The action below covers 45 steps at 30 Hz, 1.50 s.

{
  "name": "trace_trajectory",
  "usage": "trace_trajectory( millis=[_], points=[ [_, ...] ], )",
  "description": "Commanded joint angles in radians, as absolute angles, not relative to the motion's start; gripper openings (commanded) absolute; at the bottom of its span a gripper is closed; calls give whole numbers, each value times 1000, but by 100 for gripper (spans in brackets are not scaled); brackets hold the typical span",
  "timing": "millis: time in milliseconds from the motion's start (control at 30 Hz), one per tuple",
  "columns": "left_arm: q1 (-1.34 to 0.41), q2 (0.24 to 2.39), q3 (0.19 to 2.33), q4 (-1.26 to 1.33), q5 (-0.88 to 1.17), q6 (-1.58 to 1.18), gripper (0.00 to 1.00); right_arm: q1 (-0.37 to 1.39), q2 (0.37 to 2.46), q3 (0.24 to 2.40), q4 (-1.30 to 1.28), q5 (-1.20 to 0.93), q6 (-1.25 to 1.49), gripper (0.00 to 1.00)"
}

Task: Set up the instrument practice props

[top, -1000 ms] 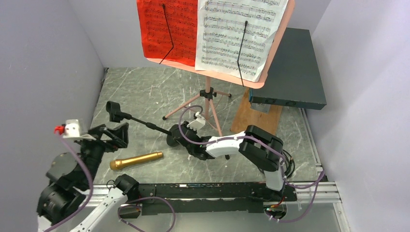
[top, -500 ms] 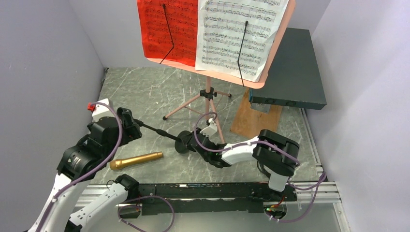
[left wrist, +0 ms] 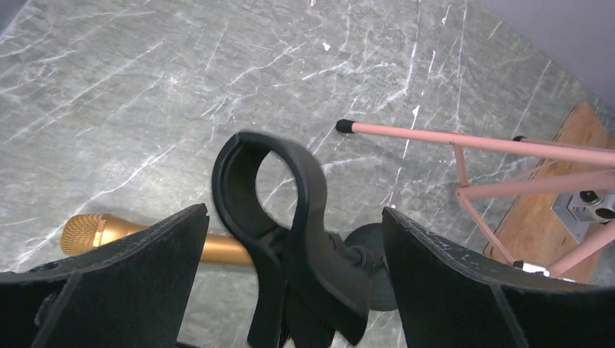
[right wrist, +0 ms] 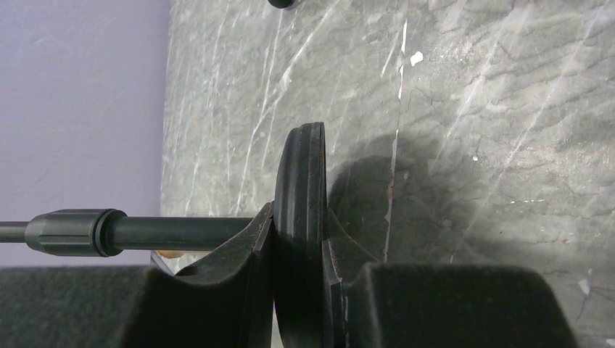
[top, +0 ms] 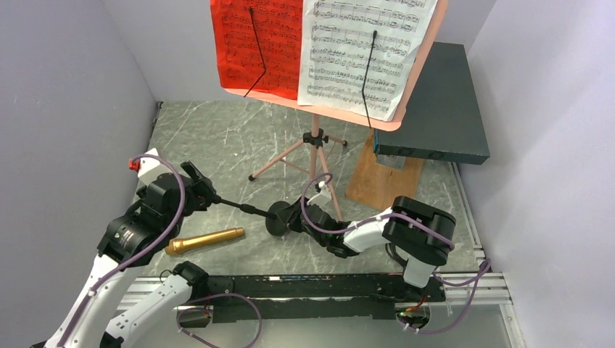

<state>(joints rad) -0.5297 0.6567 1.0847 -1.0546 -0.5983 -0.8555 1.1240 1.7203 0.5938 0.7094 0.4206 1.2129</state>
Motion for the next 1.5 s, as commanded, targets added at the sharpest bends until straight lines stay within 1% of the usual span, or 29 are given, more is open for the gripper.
trace_trajectory(
  millis=[0, 133, 267, 367, 400, 433, 467, 533, 600, 667, 767, 833, 867, 933, 1000, 1067, 1200, 1367, 1467],
  points=[
    [-529, 680, 1057, -930, -635, -899, 89, 1099, 1722, 549, 765, 359, 1167, 0],
    [-529, 682, 1052, -890, -616, -842, 72, 1097, 1708, 550, 773, 337, 1097, 0],
    [-529, 687, 1073, -921, -594, -788, 63, 1098, 1700, 563, 776, 318, 1039, 8],
    [-529, 676, 1072, -925, -530, -734, 51, 1098, 1713, 566, 802, 288, 1008, 14],
    [-529, 670, 1067, -914, -504, -702, 44, 1098, 1720, 565, 814, 273, 995, 16],
    [-529, 665, 1065, -906, -478, -671, 37, 1098, 1725, 566, 826, 258, 980, 19],
    [-529, 662, 1067, -905, -458, -649, 32, 1098, 1729, 570, 832, 242, 963, 22],
    [-529, 664, 1075, -913, -436, -615, 25, 1098, 1729, 583, 830, 204, 918, 31],
    [-529, 671, 1095, -935, -421, -594, 20, 1098, 1719, 597, 821, 166, 856, 42],
    [-529, 677, 1117, -930, -370, -543, 18, 1101, 1693, 612, 794, 140, 784, 56],
    [-529, 668, 1113, -848, -226, -390, 16, 1111, 1635, 654, 675, 130, 684, 73],
    [-529, 671, 1109, -799, -111, -271, 12, 1115, 1592, 686, 584, 114, 621, 80],
    [-529, 687, 1123, -794, -54, -226, 7, 1117, 1568, 700, 522, 117, 595, 85],
    [-529, 716, 1143, -771, 23, -138, 1, 1118, 1505, 709, 450, 120, 525, 89],
    [-529, 747, 1162, -740, 117, -43, 0, 1118, 1448, 713, 374, 144, 470, 94],
    [-529, 778, 1179, -710, 214, 73, 0, 1117, 1388, 711, 310, 163, 418, 99],
    [-530, 857, 1219, -682, 444, 217, 0, 1115, 1260, 689, 232, 161, 334, 99],
    [-535, 947, 1260, -627, 585, 239, 0, 1103, 1102, 607, 228, 159, 299, 99],
    [-546, 963, 1268, -572, 591, 239, 0, 1089, 1032, 559, 244, 166, 298, 99]
  ],
)
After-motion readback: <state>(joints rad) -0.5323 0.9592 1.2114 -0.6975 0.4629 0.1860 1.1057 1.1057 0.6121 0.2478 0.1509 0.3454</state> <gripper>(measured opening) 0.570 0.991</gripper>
